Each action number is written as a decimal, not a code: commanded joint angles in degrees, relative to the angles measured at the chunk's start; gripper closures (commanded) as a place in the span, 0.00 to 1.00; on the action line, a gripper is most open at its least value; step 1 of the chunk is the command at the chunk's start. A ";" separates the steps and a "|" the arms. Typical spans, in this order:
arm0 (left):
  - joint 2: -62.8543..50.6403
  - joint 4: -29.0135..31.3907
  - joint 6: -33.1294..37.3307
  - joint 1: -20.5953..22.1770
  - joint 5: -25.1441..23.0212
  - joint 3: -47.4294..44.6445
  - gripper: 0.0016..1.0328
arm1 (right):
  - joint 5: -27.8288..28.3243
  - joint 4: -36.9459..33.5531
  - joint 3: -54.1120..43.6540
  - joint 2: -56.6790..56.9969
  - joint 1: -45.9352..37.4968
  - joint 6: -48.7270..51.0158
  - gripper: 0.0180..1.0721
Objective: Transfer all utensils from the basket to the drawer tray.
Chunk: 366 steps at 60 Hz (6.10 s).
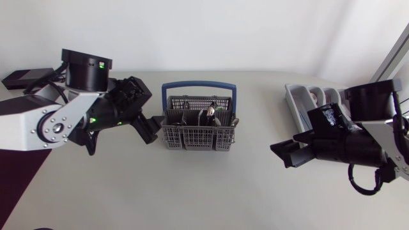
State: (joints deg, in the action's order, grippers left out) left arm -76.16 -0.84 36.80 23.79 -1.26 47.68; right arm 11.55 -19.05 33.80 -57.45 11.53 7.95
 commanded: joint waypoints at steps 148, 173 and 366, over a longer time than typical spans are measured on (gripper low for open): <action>-9.80 8.40 14.18 2.40 -4.28 12.44 0.97 | -8.21 5.43 -6.73 1.90 6.22 7.52 0.05; 4.53 10.86 9.79 4.16 -3.49 10.94 0.97 | -8.65 5.34 -6.82 5.33 7.54 8.14 0.05; -14.19 23.08 -41.72 5.39 -29.77 37.49 0.35 | -12.87 12.63 11.73 -19.01 27.76 8.23 0.91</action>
State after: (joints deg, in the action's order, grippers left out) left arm -92.92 23.55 -4.51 30.57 -30.20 82.13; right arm -1.80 -5.96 47.77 -76.42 39.22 14.70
